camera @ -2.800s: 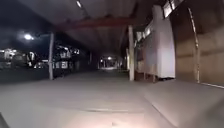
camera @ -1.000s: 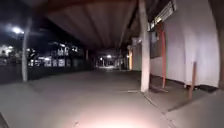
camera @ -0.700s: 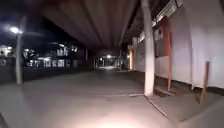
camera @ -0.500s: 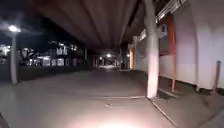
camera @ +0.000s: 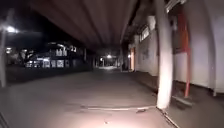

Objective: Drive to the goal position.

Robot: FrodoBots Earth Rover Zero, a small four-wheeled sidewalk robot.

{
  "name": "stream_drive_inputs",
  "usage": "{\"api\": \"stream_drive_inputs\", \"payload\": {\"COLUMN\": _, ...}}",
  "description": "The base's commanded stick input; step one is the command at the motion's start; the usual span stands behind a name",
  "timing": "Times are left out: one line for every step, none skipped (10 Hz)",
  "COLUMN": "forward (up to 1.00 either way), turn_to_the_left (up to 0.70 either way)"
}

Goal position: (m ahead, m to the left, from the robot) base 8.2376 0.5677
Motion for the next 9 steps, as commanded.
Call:
{"api": "stream_drive_inputs", "payload": {"forward": 1.00, "turn_to_the_left": 0.02}}
{"api": "stream_drive_inputs", "payload": {"forward": 1.00, "turn_to_the_left": 0.02}}
{"api": "stream_drive_inputs", "payload": {"forward": 1.00, "turn_to_the_left": 0.02}}
{"api": "stream_drive_inputs", "payload": {"forward": 1.00, "turn_to_the_left": 0.02}}
{"api": "stream_drive_inputs", "payload": {"forward": 1.00, "turn_to_the_left": 0.02}}
{"api": "stream_drive_inputs", "payload": {"forward": 1.00, "turn_to_the_left": 0.02}}
{"api": "stream_drive_inputs", "payload": {"forward": 1.00, "turn_to_the_left": 0.02}}
{"api": "stream_drive_inputs", "payload": {"forward": 1.00, "turn_to_the_left": 0.02}}
{"api": "stream_drive_inputs", "payload": {"forward": 1.00, "turn_to_the_left": 0.02}}
